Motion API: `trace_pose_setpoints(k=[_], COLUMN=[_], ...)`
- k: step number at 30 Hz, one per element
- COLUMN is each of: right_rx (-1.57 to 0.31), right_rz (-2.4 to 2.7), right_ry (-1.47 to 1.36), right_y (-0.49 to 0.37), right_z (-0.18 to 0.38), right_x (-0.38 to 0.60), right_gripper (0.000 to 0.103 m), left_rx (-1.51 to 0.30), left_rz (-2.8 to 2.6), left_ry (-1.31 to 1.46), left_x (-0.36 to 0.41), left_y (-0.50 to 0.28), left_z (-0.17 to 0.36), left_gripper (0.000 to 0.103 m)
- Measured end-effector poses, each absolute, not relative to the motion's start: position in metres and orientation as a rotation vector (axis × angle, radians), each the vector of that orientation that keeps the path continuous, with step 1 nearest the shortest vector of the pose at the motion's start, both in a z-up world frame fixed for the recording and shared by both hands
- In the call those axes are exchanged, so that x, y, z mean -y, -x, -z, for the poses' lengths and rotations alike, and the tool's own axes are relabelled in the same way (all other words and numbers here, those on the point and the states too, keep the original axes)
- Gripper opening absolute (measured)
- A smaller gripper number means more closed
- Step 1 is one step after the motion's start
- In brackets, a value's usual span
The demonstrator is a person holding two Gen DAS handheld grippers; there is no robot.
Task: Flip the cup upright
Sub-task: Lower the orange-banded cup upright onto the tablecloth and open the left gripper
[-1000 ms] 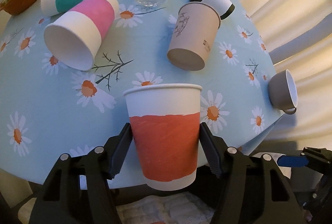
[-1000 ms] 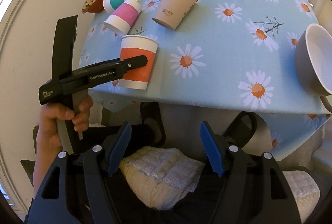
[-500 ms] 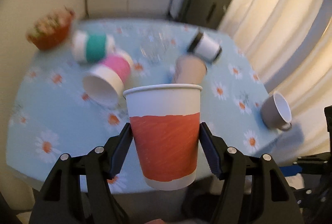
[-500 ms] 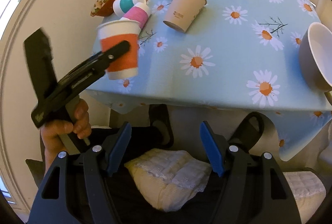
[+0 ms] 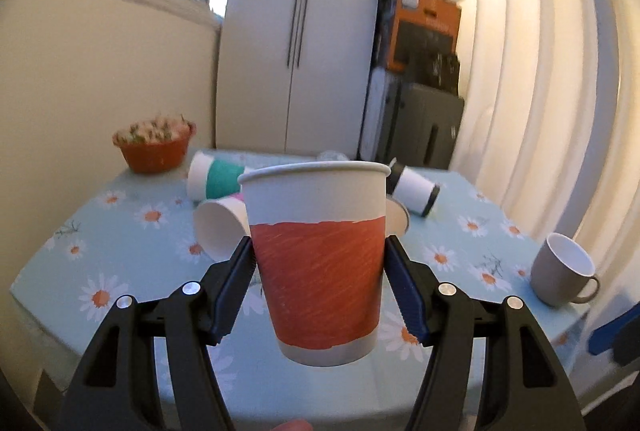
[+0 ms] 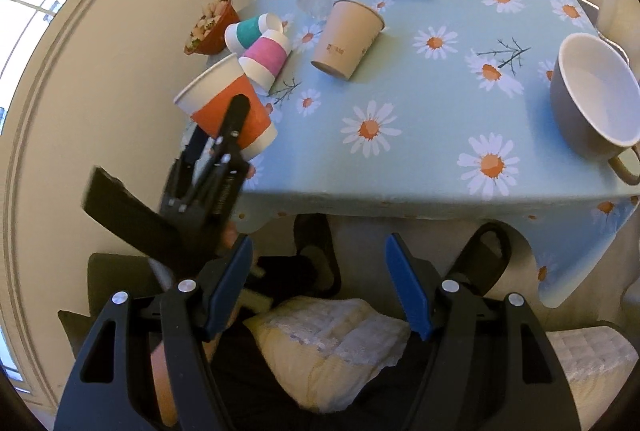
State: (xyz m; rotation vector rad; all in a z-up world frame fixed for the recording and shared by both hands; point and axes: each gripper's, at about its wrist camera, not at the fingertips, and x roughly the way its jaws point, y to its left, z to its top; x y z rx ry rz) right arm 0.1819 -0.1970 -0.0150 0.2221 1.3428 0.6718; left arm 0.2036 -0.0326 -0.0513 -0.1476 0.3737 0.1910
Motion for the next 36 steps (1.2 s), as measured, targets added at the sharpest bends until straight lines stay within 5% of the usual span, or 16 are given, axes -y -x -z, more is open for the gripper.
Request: trace_pose_setpoints(k=[10,36], right_rx=[-1.37,-1.417], right_rz=[-0.692,-0.65], right_ry=[-0.266,-0.288], right_y=[-0.171,-0.162], right_z=[0.029,0.039], right_x=[0.2,0.201], right_gripper=[0.068,0.068], left_rx=[-0.204,-0.22], left_rz=[-0.273,-0.313], left_ry=[0.027,-0.04], left_x=[0.067,0.077], left_y=[-0.196,-0.206], left_z=[0.092,0.135], left_gripper=[0.063,0.065])
